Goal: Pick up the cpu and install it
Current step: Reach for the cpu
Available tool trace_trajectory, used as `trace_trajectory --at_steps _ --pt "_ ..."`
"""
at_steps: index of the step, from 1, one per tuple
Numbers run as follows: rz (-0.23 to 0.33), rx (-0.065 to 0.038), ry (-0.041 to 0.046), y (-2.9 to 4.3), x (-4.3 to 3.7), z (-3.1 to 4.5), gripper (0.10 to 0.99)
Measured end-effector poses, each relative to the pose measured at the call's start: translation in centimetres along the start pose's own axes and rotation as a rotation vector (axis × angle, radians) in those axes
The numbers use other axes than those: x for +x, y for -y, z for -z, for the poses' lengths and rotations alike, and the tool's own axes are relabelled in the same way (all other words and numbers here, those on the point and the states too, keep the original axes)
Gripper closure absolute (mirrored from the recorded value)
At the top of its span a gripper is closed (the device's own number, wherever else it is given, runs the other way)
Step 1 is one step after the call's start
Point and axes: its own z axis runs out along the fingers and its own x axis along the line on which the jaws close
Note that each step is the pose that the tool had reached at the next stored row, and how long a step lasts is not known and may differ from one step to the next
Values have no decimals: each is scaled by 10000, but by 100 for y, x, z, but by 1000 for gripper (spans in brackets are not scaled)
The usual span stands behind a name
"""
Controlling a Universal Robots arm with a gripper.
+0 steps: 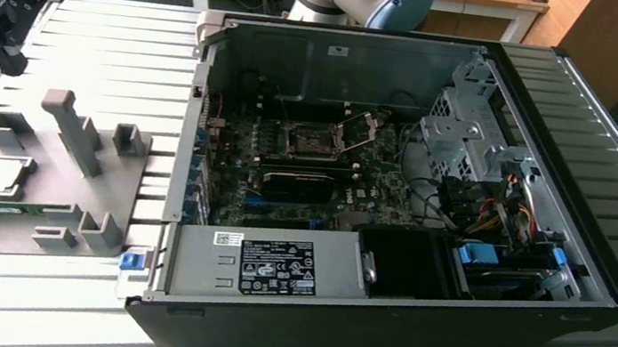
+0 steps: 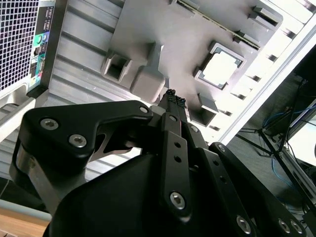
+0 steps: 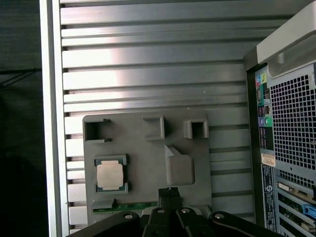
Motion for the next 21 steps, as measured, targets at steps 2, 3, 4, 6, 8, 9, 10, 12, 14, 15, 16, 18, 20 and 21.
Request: trace_trajectory --at_steps 2,3,4,6,8,9,10,12,14,15,16,18,20,21 --pt "0 -1 1 2 19 -3 980" --pt "0 0 -1 2 29 -4 980" --pt "0 -1 0 3 39 -6 980" --pt "1 -1 0 5 58 -9 980" --pt "0 -1 0 7 77 -12 980" --pt "0 -1 1 7 87 -13 980" --pt "1 0 0 8 96 -14 980" --pt "1 0 0 10 116 -17 980" --pt "1 0 0 11 137 -20 980" --pt "0 0 0 12 147 -22 980" --pt "1 0 0 13 158 -24 980" --pt "1 0 0 17 185 -28 980" --pt "2 0 0 24 218 -35 980" --pt "1 0 0 28 237 -39 980"
